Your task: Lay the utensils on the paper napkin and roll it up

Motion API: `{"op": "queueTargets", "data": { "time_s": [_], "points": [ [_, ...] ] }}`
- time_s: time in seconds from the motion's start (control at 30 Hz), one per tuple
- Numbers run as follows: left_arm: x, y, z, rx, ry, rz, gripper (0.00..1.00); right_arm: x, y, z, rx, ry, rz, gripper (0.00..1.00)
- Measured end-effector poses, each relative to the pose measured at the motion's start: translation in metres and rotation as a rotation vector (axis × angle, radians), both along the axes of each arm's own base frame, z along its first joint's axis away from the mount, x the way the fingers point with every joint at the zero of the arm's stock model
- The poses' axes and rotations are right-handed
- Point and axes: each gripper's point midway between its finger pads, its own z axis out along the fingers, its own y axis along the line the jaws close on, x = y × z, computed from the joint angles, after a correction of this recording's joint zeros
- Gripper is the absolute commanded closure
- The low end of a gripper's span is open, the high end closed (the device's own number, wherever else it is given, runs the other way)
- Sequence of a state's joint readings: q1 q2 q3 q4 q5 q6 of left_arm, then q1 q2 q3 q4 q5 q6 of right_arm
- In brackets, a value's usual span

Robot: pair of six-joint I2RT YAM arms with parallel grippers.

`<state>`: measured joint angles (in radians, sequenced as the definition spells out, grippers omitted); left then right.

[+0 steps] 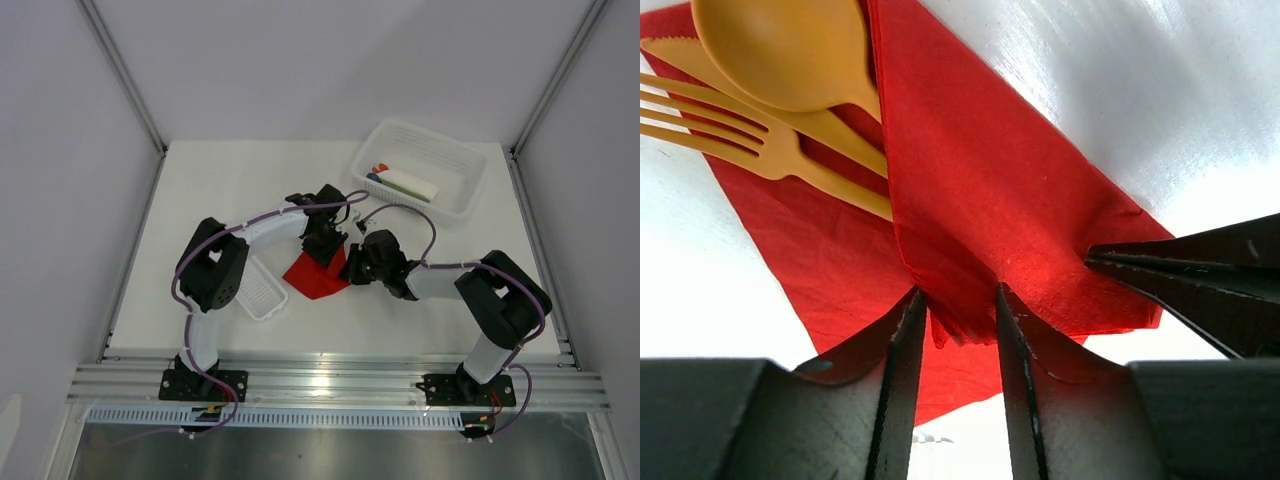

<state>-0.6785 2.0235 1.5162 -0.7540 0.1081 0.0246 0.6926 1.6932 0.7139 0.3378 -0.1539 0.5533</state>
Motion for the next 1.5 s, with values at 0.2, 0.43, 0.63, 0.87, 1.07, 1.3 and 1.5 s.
{"op": "queueTargets", "data": {
  "time_s": [0.2, 0.43, 0.63, 0.87, 1.07, 1.3, 1.5],
  "points": [
    [-0.004, 0.003, -0.006, 0.010, 0.013, -0.001, 0.72, -0.002, -0.002, 0.008, -0.006, -0.013, 0.010, 0.95],
    [-0.012, 0.010, -0.014, 0.028, 0.036, -0.001, 0.73, -0.002, 0.000, 0.026, 0.015, -0.056, 0.032, 0.95],
    [-0.012, 0.008, -0.013, 0.019, 0.030, -0.002, 0.71, -0.012, 0.009, 0.026, 0.031, -0.054, 0.088, 0.95],
    [-0.012, 0.008, -0.013, 0.012, 0.029, -0.003, 0.72, -0.022, 0.018, 0.015, 0.044, -0.026, 0.150, 0.96],
    [-0.012, 0.007, -0.012, 0.008, 0.023, -0.004, 0.73, -0.037, 0.009, -0.007, 0.016, 0.029, 0.163, 0.96],
    [-0.013, 0.008, -0.013, 0.010, 0.025, -0.004, 0.73, -0.039, 0.008, -0.012, 0.012, 0.036, 0.164, 0.97],
    [-0.013, 0.009, -0.014, 0.011, 0.026, -0.005, 0.73, -0.038, 0.006, -0.009, 0.014, 0.034, 0.160, 0.96]
  ]
}}
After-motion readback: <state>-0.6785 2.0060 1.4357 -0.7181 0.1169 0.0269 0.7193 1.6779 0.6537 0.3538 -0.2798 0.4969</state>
